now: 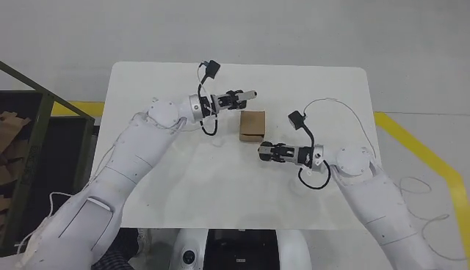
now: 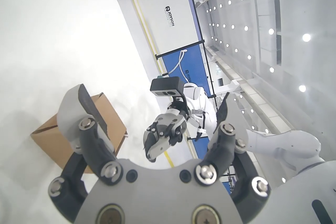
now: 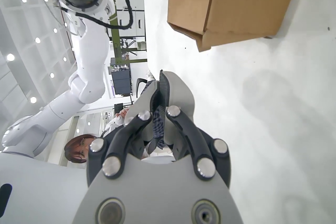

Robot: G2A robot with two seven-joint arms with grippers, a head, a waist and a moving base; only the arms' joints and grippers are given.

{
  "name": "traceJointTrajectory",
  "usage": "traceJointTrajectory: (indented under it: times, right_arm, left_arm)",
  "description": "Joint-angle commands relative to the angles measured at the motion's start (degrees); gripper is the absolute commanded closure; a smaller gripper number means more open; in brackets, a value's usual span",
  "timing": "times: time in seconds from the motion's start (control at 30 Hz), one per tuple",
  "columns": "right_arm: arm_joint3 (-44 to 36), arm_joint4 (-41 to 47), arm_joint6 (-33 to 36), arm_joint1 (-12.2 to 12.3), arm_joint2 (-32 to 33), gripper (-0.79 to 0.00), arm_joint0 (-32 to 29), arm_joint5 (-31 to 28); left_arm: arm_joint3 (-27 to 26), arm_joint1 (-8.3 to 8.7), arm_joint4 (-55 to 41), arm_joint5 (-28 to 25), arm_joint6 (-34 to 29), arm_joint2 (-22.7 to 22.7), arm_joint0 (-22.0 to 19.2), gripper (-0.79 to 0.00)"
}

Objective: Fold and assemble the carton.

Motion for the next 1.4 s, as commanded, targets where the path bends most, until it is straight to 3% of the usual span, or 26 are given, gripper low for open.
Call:
traceJointTrajectory:
  times: [0.0,0.33,0.67,1.17,1.37]
  right_arm:
    - [1.11,0.14,-0.41,-0.17,-0.69,0.0,0.31,0.05]
    - [8.54,1.92,-2.85,-1.16,-3.11,0.0,3.17,-2.02]
    - [11.65,3.53,-2.81,-1.66,-3.97,0.0,4.92,-3.93]
    - [15.54,5.3,-1.34,-2.23,-4.68,0.0,7.76,-5.46]
    - [15.36,4.72,1.52,-2.07,-4.98,0.0,7.89,-4.83]
  left_arm:
    - [2.18,-1.15,0.11,-0.13,0.62,2.29,-1.82,-0.785]
    - [14.45,-7.82,-0.98,-4.16,3.4,11.32,-9.29,-0.785]
    - [27.6,-13.02,-4.95,-8.21,0.17,14.55,-13.66,-0.785]
    - [34.83,-16.59,-8.56,-11.14,-8.08,14.39,-15.98,-0.785]
    - [36.55,-17.32,-7.17,-12.03,-7.07,14.19,-16.51,-0.785]
